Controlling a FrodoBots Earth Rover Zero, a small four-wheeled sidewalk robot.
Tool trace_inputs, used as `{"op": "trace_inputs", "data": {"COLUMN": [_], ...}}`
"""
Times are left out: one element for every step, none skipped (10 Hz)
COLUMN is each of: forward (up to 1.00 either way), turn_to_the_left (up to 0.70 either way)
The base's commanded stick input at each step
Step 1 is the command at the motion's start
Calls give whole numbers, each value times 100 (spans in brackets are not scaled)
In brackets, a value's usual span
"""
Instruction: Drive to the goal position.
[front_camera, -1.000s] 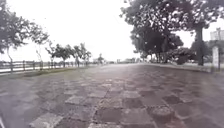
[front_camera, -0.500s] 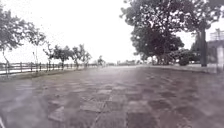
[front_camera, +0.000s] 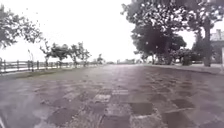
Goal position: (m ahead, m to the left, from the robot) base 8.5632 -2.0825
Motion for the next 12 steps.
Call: {"op": "trace_inputs", "data": {"forward": [100, 100, 100, 100, 100, 100, 100, 100, 100, 100, 100, 100], "turn_to_the_left": [0, 0, 0, 0, 0, 0, 0, 0, 0, 0, 0, 0]}}
